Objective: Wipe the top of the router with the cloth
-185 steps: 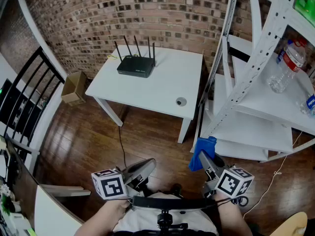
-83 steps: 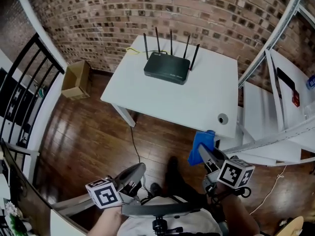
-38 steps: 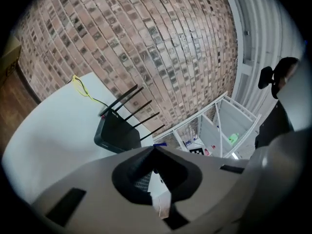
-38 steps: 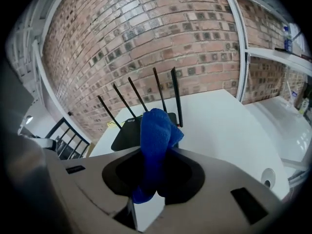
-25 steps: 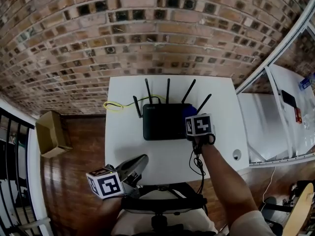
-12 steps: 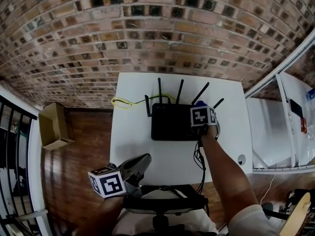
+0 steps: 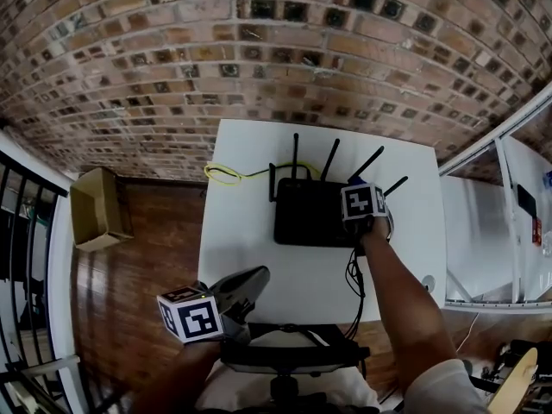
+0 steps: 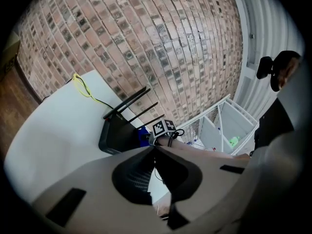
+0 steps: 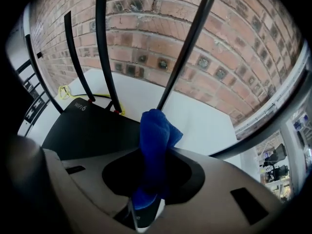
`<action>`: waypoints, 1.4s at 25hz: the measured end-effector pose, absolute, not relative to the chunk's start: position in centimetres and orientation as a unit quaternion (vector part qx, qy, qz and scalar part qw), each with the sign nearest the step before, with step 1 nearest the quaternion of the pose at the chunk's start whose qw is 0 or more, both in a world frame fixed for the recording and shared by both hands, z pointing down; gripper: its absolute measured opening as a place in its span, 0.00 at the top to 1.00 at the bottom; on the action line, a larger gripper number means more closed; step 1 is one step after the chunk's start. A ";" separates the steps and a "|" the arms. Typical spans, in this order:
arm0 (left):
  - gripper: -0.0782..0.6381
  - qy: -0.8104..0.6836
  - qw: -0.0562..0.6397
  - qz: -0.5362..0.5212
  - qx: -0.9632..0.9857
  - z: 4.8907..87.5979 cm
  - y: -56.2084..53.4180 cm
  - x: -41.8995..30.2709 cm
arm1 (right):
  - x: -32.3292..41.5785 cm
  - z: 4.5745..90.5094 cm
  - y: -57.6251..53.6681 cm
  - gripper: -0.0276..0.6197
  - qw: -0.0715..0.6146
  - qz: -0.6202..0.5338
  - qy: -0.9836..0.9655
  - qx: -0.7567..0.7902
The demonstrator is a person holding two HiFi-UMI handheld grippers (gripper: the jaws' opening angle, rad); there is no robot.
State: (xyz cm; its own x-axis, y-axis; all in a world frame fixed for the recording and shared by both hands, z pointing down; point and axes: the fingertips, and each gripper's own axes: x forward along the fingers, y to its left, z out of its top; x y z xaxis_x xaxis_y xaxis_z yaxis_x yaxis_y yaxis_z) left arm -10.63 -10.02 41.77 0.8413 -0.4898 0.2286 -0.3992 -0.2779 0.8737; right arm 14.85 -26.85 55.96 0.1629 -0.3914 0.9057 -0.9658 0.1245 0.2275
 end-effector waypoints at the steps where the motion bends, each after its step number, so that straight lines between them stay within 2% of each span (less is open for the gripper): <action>1: 0.89 -0.279 0.533 -0.046 0.798 41.8 -10.1 -10.8 | 14.4 56.0 -26.9 0.77 0.483 0.298 -0.579 0.586; 35: 0.89 -0.306 0.540 -0.062 0.782 43.1 -9.9 -14.5 | -3.5 56.2 -30.0 0.77 0.418 0.313 -0.715 0.465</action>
